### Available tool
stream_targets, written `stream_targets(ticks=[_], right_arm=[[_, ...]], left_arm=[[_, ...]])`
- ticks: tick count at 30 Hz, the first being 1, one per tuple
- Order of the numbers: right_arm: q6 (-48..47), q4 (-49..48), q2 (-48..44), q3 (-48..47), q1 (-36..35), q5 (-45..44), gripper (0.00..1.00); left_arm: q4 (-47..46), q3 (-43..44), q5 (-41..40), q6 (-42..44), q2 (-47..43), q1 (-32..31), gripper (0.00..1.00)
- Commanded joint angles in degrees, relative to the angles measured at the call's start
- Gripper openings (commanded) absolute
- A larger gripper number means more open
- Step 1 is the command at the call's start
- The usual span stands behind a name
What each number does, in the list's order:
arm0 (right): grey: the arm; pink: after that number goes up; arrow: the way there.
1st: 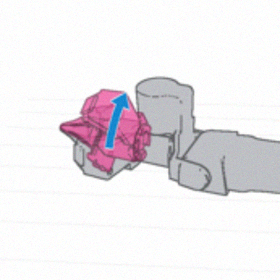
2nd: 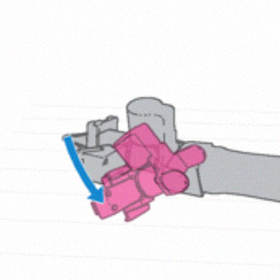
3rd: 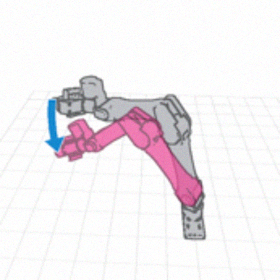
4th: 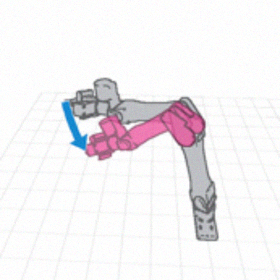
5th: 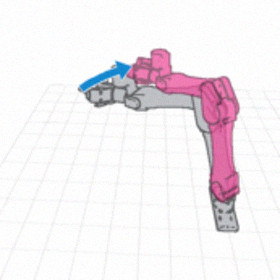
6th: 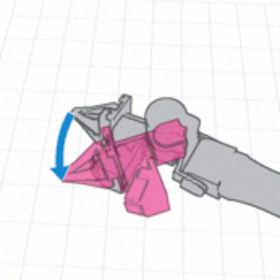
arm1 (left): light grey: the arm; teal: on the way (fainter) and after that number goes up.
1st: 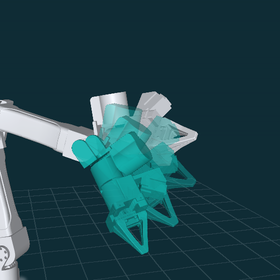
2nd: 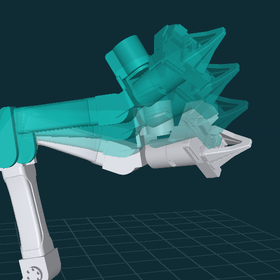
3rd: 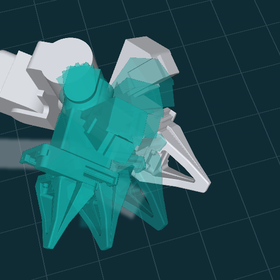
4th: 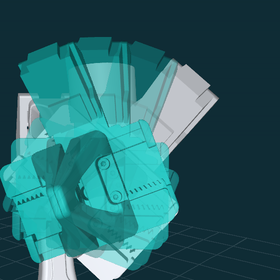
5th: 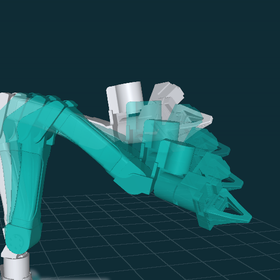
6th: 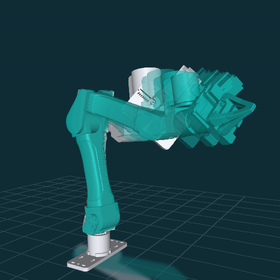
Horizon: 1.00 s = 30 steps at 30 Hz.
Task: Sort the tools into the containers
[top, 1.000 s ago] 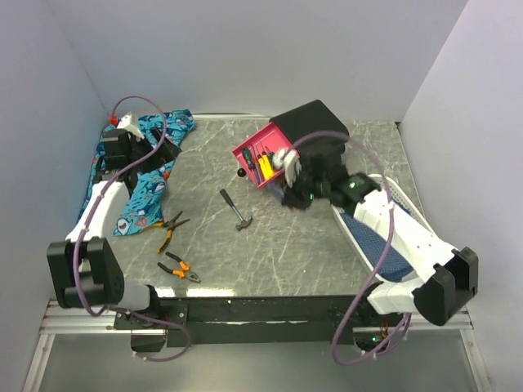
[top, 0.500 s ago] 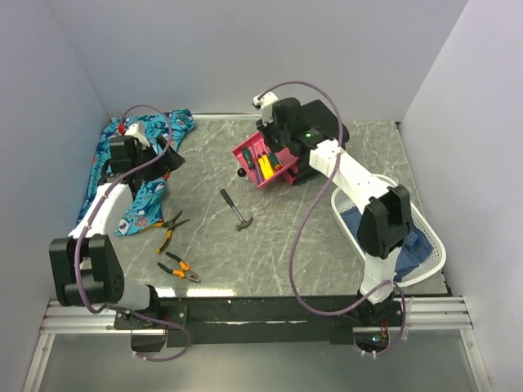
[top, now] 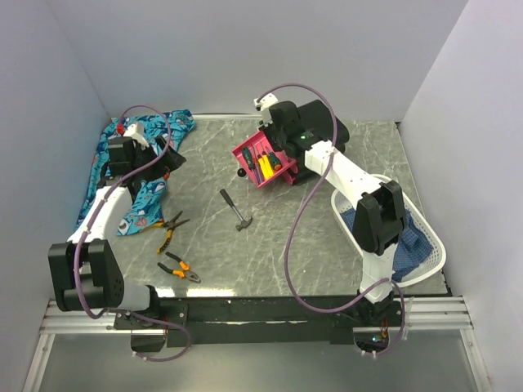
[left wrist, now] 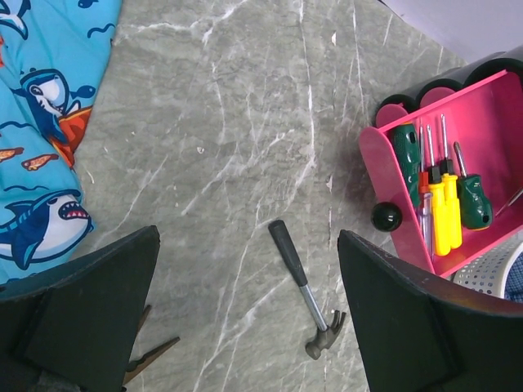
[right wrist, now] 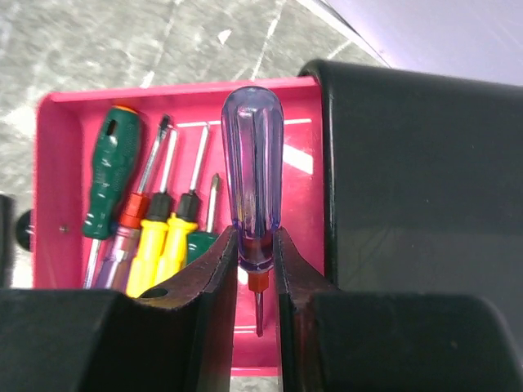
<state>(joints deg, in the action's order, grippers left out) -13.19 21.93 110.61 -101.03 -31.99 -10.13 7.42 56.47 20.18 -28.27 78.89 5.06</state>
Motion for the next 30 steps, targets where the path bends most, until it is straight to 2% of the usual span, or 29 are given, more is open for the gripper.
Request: stream_targets(ticks=[1,4,6,7,11,14,19,21,24,25,27,28,30], right_arm=[[-1.2,-3.7,0.0,1.7,0.1,-3.5,0.00],[-1.5,-3.8,-0.5,2.9,0.1,-4.5,0.06],[-1.1,-3.8,-0.8,3.6,0.1,-4.8,0.19],[-1.0,-3.7,-1.5,3.7,0.1,-4.7,0.35],[-0.6,-2.6,-3.1,3.5,0.0,-4.3,0.52],[-0.8,-2.2,-5.5,2.9,-0.1,-4.8,0.59],[-0.9,-6.7,-12.2,3.5,1.3,-5.1,0.60],[0.3,-8.1,-12.8,2.5,4.6,-5.3,0.57],[0.7,-9.0,-10.3,-0.2,10.4,-5.1,0.45],[0.7,-8.9,-9.4,-1.0,11.7,-5.3,0.35],[0.5,-9.1,-7.3,-2.7,15.9,-4.5,0.20],[0.5,-10.2,-6.6,-2.8,17.2,-4.3,0.03],[0.3,-10.9,-4.5,-3.9,20.1,-4.8,0.00]], left_arm=[[-2.3,-0.2,1.9,-1.2,-0.9,-0.7,0.97],[-2.8,-1.4,2.2,-1.5,-1.5,-1.2,0.97],[-2.6,-1.4,2.1,-1.4,-1.6,-1.5,0.97],[-2.6,-1.5,2.2,-1.2,-1.6,-1.7,0.97],[-2.8,-1.0,2.3,-0.9,-0.9,-2.5,0.97],[-2.6,-0.7,3.1,-0.8,0.1,-3.6,0.97],[-1.7,-0.2,4.2,1.7,3.4,-5.1,0.99],[-1.9,0.7,4.9,3.3,5.9,-7.6,0.95],[-2.7,3.4,7.3,5.5,9.9,-10.1,0.71],[-2.8,4.3,8.0,6.3,10.9,-10.8,0.50],[-3.3,6.6,10.1,7.6,13.7,-12.3,0.22],[-3.7,7.2,10.7,7.9,14.5,-12.7,0.02],[-4.9,8.8,12.0,8.2,17.0,-13.8,0.01]])
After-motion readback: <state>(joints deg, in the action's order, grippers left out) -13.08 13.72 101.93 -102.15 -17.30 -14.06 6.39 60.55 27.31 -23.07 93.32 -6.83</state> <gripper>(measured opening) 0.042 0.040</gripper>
